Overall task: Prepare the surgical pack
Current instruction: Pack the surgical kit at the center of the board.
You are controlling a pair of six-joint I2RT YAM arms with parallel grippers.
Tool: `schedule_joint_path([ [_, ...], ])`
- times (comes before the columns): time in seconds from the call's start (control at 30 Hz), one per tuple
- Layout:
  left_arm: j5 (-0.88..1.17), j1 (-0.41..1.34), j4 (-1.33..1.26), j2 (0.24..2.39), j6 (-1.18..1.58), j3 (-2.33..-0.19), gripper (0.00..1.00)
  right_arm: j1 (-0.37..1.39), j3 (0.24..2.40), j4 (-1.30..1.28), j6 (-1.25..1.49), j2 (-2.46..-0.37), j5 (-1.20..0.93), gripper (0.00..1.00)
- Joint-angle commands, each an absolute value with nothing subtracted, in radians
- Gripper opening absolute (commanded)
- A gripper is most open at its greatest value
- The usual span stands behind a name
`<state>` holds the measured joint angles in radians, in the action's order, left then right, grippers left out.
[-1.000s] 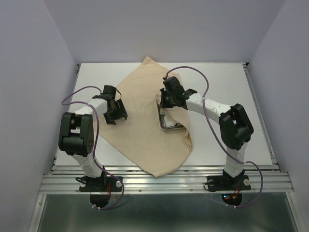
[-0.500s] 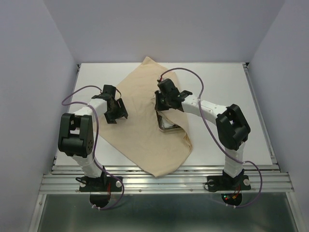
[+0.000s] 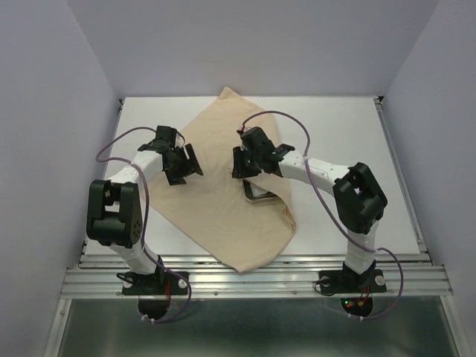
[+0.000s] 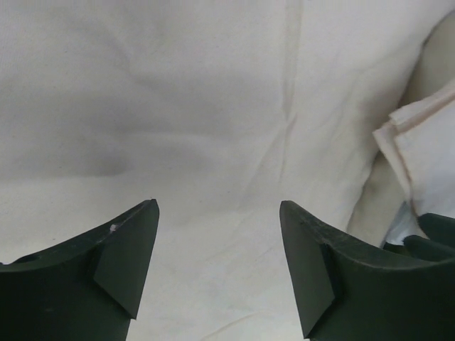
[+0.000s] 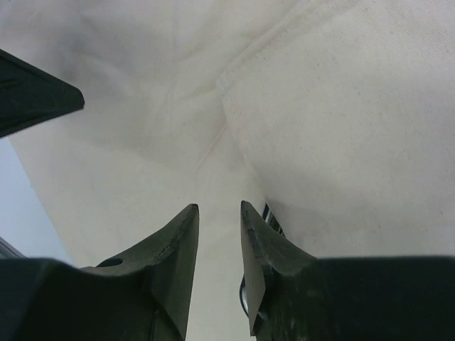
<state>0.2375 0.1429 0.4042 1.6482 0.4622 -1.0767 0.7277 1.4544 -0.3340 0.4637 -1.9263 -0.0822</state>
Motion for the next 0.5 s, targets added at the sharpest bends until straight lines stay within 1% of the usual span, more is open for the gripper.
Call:
schedule_joint_path([
  [0.0, 0.331, 0.150, 0.362, 1.577, 0.486, -1.120, 0.83, 0.733, 1.427, -0.313, 0.446, -1.798, -0.032, 0.36],
  [0.07, 0.368, 0.167, 0.341, 1.577, 0.506, -1.118, 0.87, 0.733, 1.401, -0.314, 0.445, -1.756, 0.063, 0.37],
  [0.13, 0.396, 0.195, 0.313, 1.586, 0.531, -1.123, 0.90, 0.712, 1.365, -0.316, 0.451, -1.692, 0.138, 0.40],
  [0.23, 0.413, 0.241, 0.267, 1.609, 0.552, -1.138, 0.93, 0.658, 1.316, -0.316, 0.483, -1.603, 0.152, 0.41],
  [0.33, 0.426, 0.273, 0.210, 1.649, 0.600, -1.158, 0.92, 0.577, 1.249, -0.316, 0.495, -1.525, 0.155, 0.43],
  [0.47, 0.468, 0.301, 0.092, 1.684, 0.696, -1.149, 0.89, 0.485, 1.166, -0.318, 0.515, -1.433, 0.135, 0.44],
])
